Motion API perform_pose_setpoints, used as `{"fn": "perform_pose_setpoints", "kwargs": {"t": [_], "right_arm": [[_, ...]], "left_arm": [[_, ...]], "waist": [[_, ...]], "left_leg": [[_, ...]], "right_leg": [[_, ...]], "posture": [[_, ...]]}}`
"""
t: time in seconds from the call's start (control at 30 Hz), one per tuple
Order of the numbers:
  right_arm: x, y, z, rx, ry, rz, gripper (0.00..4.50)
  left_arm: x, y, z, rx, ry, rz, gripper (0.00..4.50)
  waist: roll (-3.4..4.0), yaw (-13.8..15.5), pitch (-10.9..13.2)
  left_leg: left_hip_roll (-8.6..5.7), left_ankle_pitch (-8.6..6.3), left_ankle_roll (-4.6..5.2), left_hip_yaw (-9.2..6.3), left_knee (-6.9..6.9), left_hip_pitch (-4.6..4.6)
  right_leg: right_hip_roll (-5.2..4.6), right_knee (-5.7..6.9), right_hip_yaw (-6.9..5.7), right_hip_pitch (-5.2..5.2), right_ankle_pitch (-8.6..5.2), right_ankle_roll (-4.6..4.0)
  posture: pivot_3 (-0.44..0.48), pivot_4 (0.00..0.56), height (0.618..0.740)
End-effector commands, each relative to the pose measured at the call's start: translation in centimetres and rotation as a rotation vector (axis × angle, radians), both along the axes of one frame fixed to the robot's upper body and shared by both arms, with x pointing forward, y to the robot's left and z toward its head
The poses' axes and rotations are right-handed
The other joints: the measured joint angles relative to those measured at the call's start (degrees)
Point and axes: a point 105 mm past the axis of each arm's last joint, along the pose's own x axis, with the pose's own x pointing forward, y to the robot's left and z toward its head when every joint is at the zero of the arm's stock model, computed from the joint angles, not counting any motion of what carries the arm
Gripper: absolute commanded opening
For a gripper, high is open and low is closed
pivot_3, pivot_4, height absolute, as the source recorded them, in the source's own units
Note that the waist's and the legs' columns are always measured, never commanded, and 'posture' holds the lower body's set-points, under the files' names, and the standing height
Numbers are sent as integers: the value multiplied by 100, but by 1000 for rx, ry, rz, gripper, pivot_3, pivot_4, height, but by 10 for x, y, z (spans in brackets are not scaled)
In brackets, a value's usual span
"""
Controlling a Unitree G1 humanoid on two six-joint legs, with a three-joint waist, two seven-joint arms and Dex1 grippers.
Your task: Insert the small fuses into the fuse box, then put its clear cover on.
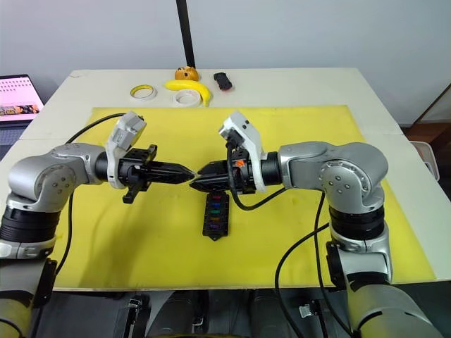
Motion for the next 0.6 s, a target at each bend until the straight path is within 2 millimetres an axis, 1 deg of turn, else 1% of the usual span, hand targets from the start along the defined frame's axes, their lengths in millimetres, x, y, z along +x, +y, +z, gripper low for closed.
{"fn": "perform_pose_setpoints", "kwargs": {"t": [0.03, 0.47, 0.57, 0.6], "right_arm": [[-4, 3, 10, 15, -29, 26, 1994], [-5, 4, 9, 10, -29, 33, 1994], [-6, 4, 10, 10, -37, 40, 1165], [-6, 4, 10, 11, -37, 41, 726]], "left_arm": [[-1, -1, 11, -9, -52, -11, 0], [0, 0, 10, -11, -54, -7, 0], [0, 0, 9, -12, -54, -8, 0], [0, 0, 8, -11, -55, -8, 0]], "waist": [[0, 1, 0], [0, -1, 0], [0, -1, 0], [0, 0, 0]], "left_leg": [[0, 0, 0, 0, 0, 0], [0, 0, 0, 0, -1, 0], [0, 0, 0, 0, -1, 0], [0, 0, 0, 0, -1, 0]], "right_leg": [[0, 0, 0, 0, 0, 0], [0, -1, 0, 0, 0, 0], [0, -1, 0, 0, 0, 0], [0, -1, 0, 0, 0, 0]], "posture": [[0, 150, 740], [0, 150, 740], [0, 150, 740], [0, 150, 740]]}}
